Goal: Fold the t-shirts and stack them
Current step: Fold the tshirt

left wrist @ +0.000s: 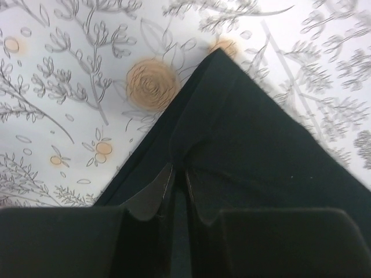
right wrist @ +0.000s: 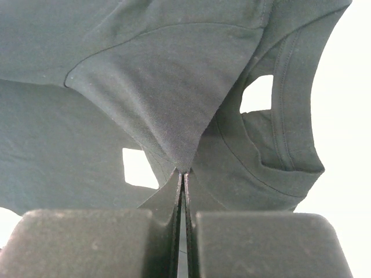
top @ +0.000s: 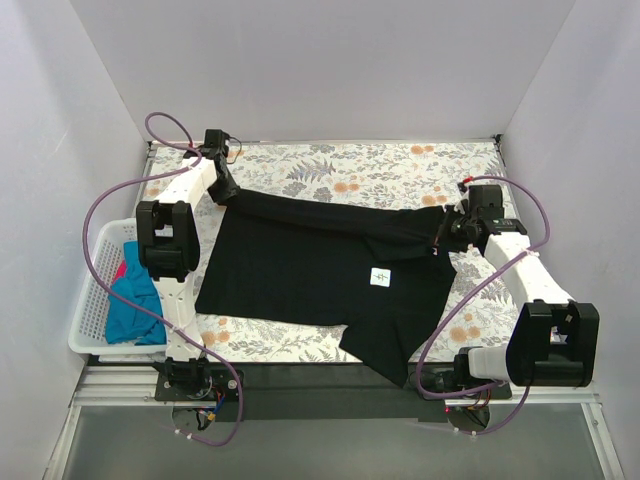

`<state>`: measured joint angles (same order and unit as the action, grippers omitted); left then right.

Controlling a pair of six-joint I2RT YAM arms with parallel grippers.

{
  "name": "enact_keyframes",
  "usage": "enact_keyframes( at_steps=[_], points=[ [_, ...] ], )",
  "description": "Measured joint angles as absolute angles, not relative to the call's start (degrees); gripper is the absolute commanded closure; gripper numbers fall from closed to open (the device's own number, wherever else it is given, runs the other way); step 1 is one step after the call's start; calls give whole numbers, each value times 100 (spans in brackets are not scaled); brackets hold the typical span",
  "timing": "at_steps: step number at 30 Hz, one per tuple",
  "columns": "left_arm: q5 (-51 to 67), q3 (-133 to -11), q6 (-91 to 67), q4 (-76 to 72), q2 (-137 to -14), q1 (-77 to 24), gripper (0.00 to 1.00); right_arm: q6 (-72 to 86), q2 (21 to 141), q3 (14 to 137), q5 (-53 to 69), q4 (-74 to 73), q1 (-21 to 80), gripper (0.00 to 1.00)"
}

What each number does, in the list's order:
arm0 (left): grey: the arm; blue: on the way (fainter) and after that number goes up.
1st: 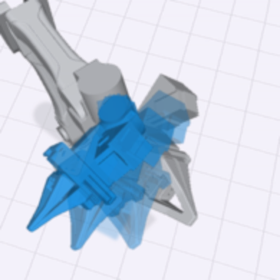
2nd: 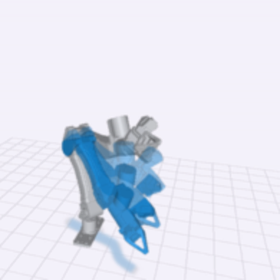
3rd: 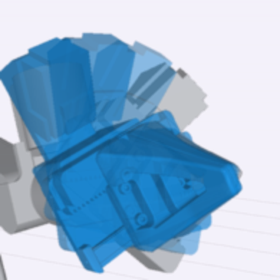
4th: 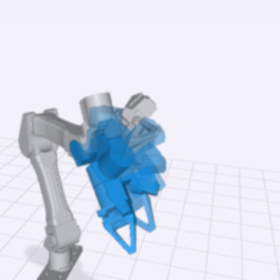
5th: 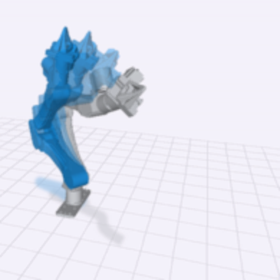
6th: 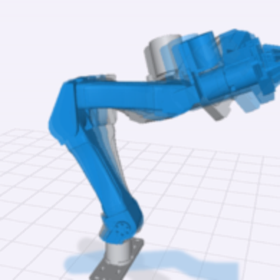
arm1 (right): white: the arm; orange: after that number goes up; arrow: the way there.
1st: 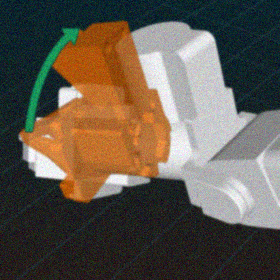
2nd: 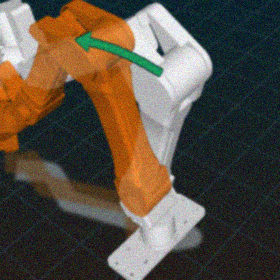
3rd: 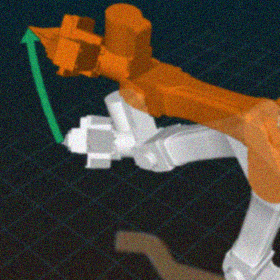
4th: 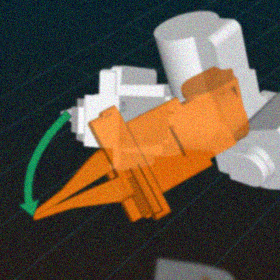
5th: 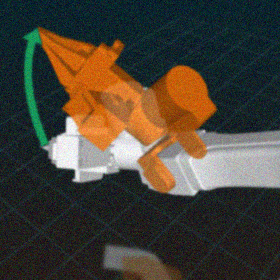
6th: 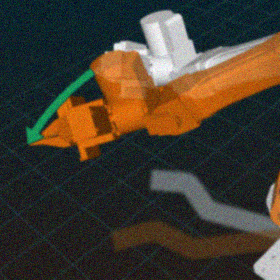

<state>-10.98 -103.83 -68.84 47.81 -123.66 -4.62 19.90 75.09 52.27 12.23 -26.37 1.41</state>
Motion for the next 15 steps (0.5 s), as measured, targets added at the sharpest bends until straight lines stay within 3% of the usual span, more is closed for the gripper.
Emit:
enact_keyframes(
  at_steps=[13,15],
  points=[
    [-1129,-9524,-7142,4563,-12366,-449,89,1946,8020,4912,947,-2561,141,99],
    [-1135,-9524,-7170,4536,-12366,-445,89,1944,8084,4901,937,-2536,141,90]
  ],
)
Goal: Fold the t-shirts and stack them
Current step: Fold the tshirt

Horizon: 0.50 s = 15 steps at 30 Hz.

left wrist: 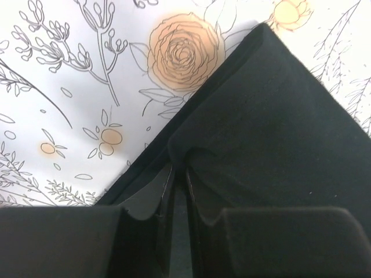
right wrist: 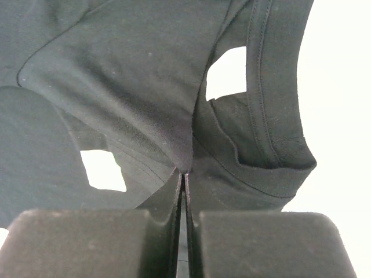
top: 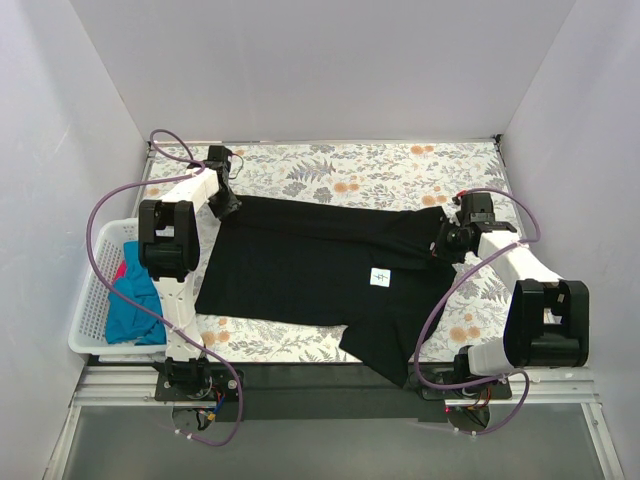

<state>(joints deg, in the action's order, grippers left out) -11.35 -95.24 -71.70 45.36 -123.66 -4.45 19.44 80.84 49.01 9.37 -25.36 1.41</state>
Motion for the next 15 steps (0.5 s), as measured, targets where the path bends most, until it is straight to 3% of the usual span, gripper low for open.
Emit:
enact_keyframes(
  at_steps=[2,4,6,8,15],
  points=[
    [-1142,-9524,-7181,4497,-12366,-445,80,1953,8114,4893,941,-2539,141,70],
    [-1164,-9522,-7188,4473,-12366,-443,68,1942,8114,4895,941,-2534,141,62],
    [-1179,-9515,-7177,4429,-12363,-438,48,1938,8110,4895,937,-2536,141,48],
    [-1194,-9456,-7196,4340,-12313,-436,38,1925,8095,4917,915,-2550,141,38],
    [-1168,-9382,-7161,4233,-11769,-419,33,1940,8097,5441,878,-2246,-23,32]
  ],
)
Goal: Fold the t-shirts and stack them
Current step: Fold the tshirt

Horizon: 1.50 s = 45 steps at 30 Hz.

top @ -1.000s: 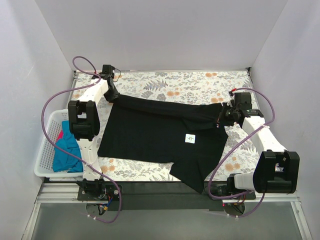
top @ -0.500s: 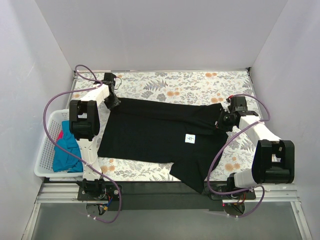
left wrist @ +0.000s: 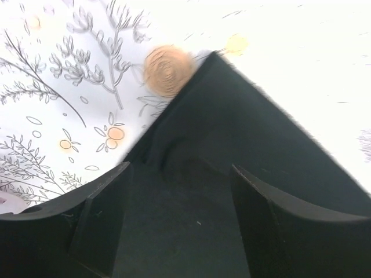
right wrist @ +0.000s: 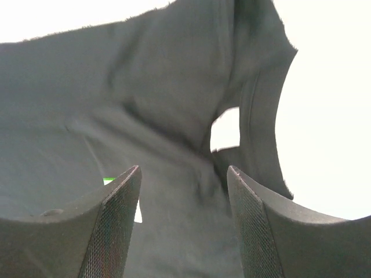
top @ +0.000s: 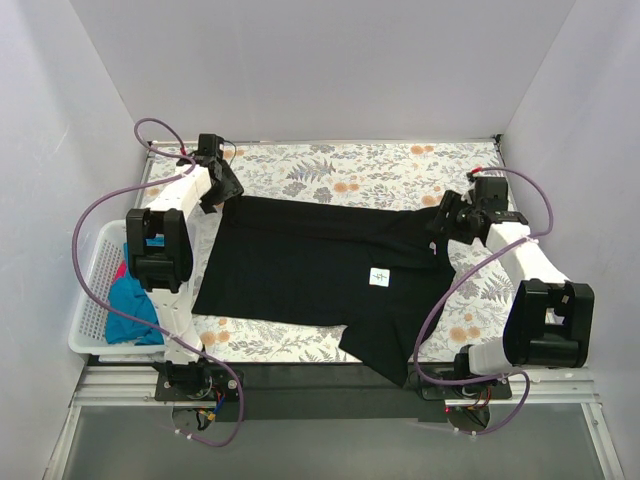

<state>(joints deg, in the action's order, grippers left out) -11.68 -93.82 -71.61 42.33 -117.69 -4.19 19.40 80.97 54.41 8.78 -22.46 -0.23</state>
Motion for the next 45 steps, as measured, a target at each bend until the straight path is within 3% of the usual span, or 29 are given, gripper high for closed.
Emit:
enact_keyframes(
  at_steps=[7,16,22,25,28,29,31,40,43,45],
  points=[
    [-1000,-9415,-7028,3857,-11402,-456,37,1986,8552,5572,1391,-1100,-572,34],
    [-801,-9509,-6810,3570,-11893,-519,38,2189,9762,5572,2174,106,-1068,34],
    [-792,-9539,-6735,3476,-12232,-539,39,2233,10497,5774,2729,646,-1155,41],
    [-810,-9550,-6722,3426,-12296,-539,39,2248,10785,5918,2954,810,-1155,51],
    [-836,-9607,-6718,3389,-12422,-539,41,2222,10965,6023,3111,928,-1157,75],
    [-849,-9614,-6724,3380,-12468,-539,41,2217,10993,6034,3135,961,-1173,88],
    [-895,-9662,-6744,3411,-12538,-537,42,2200,11006,6034,3164,969,-1245,98],
    [-915,-9721,-6864,3476,-12584,-543,43,2010,11489,6681,3238,956,-1592,99],
    [-880,-9710,-6886,3444,-12580,-541,37,1949,11764,6982,3321,895,-1577,94],
    [-858,-9706,-6897,3413,-12567,-545,36,1927,11852,7081,3365,840,-1573,83]
  ],
)
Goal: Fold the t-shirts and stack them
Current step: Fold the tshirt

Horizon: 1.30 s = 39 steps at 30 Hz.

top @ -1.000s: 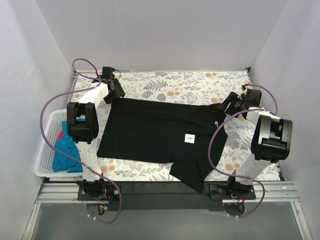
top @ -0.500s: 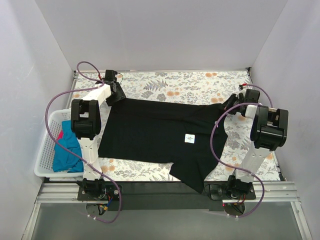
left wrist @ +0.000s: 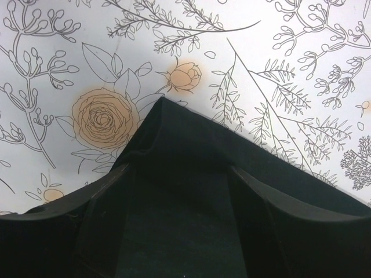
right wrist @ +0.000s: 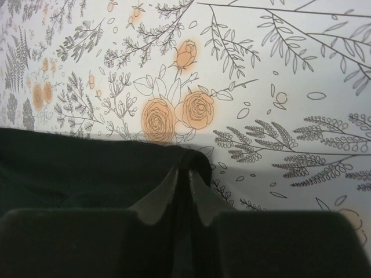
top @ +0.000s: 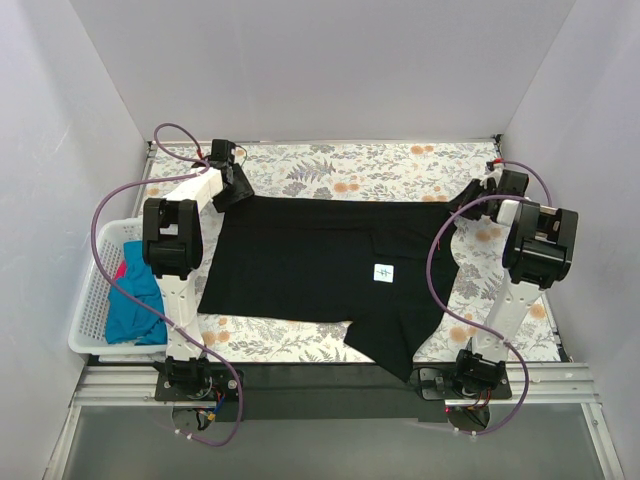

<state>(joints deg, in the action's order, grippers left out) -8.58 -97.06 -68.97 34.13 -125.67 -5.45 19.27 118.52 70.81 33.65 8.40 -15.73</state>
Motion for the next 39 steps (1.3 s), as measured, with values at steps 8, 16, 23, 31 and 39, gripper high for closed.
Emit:
enact_keyframes(
  at_steps=[8,16,23,31,39],
  points=[
    [-816,-9699,-6895,3406,-12401,-537,27,1651,10954,6681,2738,307,-1516,47],
    [-875,-9428,-6877,3378,-11360,-593,25,1234,8864,6171,1562,-200,-386,57],
    [-1177,-8283,-6956,3317,-9961,-1020,25,751,8753,5793,856,-786,1678,60],
    [-1446,-6215,-7067,3247,-8477,-1706,25,390,9531,5756,113,-1284,2766,60],
    [-1702,-4958,-7135,3011,-7778,-1747,25,250,9931,5852,-421,-1461,2980,61]
  ],
)
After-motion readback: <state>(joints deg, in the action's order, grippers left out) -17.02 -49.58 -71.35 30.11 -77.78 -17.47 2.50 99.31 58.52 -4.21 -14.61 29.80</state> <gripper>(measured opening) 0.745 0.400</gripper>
